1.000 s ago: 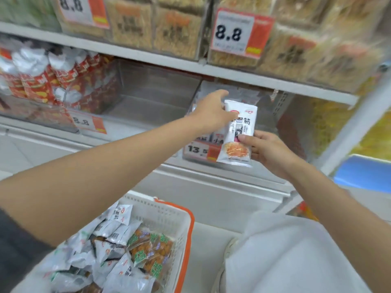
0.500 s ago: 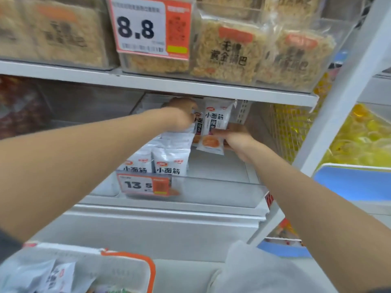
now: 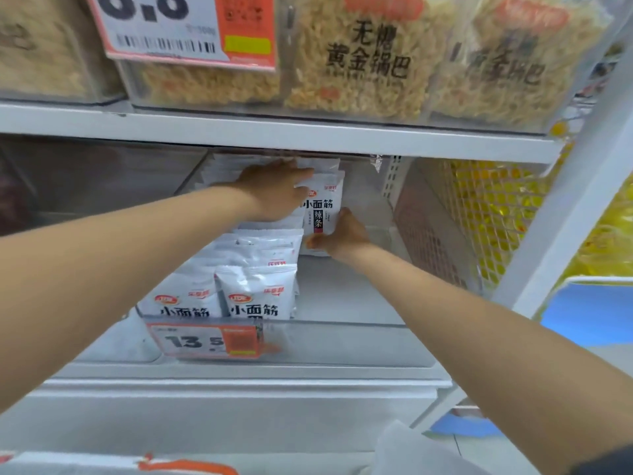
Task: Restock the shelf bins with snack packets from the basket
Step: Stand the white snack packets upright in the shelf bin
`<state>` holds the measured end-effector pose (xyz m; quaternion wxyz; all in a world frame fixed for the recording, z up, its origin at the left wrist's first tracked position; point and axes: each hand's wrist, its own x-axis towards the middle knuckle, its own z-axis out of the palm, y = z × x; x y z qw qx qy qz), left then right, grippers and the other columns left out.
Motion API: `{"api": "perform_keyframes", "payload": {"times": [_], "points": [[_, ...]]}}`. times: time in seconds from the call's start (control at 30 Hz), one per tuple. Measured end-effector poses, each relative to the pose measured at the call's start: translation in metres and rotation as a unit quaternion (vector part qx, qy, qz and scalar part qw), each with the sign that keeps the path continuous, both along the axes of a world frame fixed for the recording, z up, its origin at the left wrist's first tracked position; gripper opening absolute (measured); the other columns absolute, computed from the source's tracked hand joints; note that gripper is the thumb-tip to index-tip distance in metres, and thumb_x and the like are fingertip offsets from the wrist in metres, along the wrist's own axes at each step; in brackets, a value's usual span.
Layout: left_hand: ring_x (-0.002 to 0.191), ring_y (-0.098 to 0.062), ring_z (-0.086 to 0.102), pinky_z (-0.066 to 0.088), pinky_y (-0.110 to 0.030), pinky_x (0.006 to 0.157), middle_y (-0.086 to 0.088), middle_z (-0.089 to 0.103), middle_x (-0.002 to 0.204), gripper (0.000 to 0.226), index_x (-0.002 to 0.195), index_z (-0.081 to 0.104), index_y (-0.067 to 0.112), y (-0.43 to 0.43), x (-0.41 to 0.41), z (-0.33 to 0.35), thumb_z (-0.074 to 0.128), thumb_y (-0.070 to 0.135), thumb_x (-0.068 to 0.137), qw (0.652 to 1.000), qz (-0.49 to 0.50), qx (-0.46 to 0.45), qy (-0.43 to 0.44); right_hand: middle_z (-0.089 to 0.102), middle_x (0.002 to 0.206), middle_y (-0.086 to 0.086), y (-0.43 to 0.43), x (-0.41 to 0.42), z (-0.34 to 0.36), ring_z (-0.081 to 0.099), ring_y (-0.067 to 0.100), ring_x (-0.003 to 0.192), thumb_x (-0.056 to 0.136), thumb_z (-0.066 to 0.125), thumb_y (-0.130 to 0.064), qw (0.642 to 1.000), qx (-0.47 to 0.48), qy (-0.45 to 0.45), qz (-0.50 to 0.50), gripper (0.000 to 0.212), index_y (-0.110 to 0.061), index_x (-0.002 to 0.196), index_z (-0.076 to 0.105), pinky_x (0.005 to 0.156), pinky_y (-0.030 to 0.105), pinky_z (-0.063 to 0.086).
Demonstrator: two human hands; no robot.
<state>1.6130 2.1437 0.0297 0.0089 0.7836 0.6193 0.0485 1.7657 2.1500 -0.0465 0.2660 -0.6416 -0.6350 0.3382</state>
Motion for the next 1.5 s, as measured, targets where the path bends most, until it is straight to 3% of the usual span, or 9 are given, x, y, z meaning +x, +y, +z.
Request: {"api": "perform_keyframes", "payload": {"times": [0.17,0.3,0.47,0.67,0.9,1.0,1.2,1.4,1.5], "points": [[0.150,-0.017,0.007,0.011,-0.039,0.121,0.003,0.008,0.162,0.053,0.153,0.013,0.035,-0.001,-0.002,-0.003,0.027,0.043,0.103,1.000,-0.001,0.005,-0.008,0.057,0.130,0.007,0.001,-0.005,-0.008,0.056,0.026,0.114,0.088,0.071,-0.020,1.000,0.016,0.023,-0.007,0.050,-0.009,0.124,0.038,0.076,0.028,0.040],[0.149,-0.016,0.008,0.011,-0.037,0.121,0.003,0.009,0.162,0.054,0.154,0.011,0.031,-0.002,-0.003,-0.003,0.026,0.042,0.103,1.000,-0.005,0.005,-0.012,0.057,0.129,0.011,0.001,-0.009,-0.016,0.055,0.033,0.115,0.092,0.064,-0.029,0.998,0.017,-0.057,0.002,0.043,-0.013,0.123,0.038,0.086,0.034,0.045],[0.148,-0.017,0.016,0.014,-0.031,0.119,0.002,0.014,0.162,0.055,0.155,0.012,0.025,-0.011,-0.002,0.000,0.025,0.040,0.104,1.000,0.002,0.002,-0.018,0.061,0.123,0.005,0.003,-0.006,-0.021,0.053,0.017,0.088,0.092,0.059,-0.015,0.999,0.036,-0.013,-0.017,0.027,-0.019,0.106,0.037,0.072,0.025,0.038],[0.146,-0.023,0.022,0.020,-0.037,0.118,-0.004,0.020,0.160,0.058,0.154,0.012,0.018,-0.010,-0.002,-0.001,0.027,0.040,0.103,1.000,0.013,0.009,-0.025,0.058,0.128,0.004,0.006,-0.007,-0.020,0.054,0.020,0.102,0.093,0.061,-0.019,0.999,0.016,0.028,-0.007,0.039,-0.012,0.125,0.038,0.079,0.027,0.041],[0.150,-0.016,0.005,0.009,-0.037,0.121,-0.001,0.004,0.163,0.060,0.155,0.005,0.016,-0.005,-0.003,-0.004,0.021,0.043,0.103,1.000,0.025,-0.011,0.011,0.057,0.129,0.003,0.016,-0.017,-0.022,0.050,0.028,0.122,0.082,0.071,-0.041,0.998,-0.046,0.020,0.024,0.064,-0.016,0.131,0.038,0.099,0.039,0.046],[0.149,-0.018,0.010,0.012,-0.038,0.121,0.000,0.008,0.163,0.060,0.155,0.004,0.020,-0.010,-0.004,0.000,0.025,0.041,0.104,1.000,0.011,-0.007,-0.025,0.063,0.116,-0.002,0.016,-0.007,-0.017,0.059,0.020,0.110,0.073,0.079,-0.032,0.995,-0.028,0.091,-0.005,0.059,-0.017,0.119,0.044,0.095,0.037,0.050],[0.149,-0.015,0.009,0.013,-0.040,0.120,0.002,0.012,0.162,0.047,0.151,0.020,0.039,-0.015,-0.004,0.002,0.024,0.041,0.104,0.998,-0.019,0.010,-0.057,0.067,0.088,-0.004,0.009,0.005,0.004,0.064,0.014,0.086,0.089,0.064,-0.020,0.989,0.082,0.122,-0.020,0.010,-0.018,0.098,0.068,0.059,0.018,0.044],[0.150,-0.016,0.004,0.005,-0.039,0.121,0.003,0.007,0.163,0.048,0.152,0.016,0.040,-0.012,-0.003,0.002,0.017,0.046,0.104,1.000,-0.002,-0.021,-0.016,0.074,0.093,0.006,0.009,0.002,0.002,0.064,0.016,0.077,0.084,0.072,-0.023,0.991,0.068,0.112,0.014,0.018,-0.011,0.097,0.073,0.068,0.028,0.052],[0.150,-0.016,0.003,0.004,-0.038,0.121,0.003,0.006,0.163,0.050,0.152,0.013,0.039,-0.013,-0.002,0.002,0.016,0.048,0.103,1.000,0.002,-0.023,-0.003,0.070,0.076,0.002,0.010,0.013,0.001,0.061,0.015,0.065,0.079,0.074,-0.020,0.994,0.025,0.100,0.022,0.008,-0.012,0.079,0.073,0.061,0.023,0.049]]}}
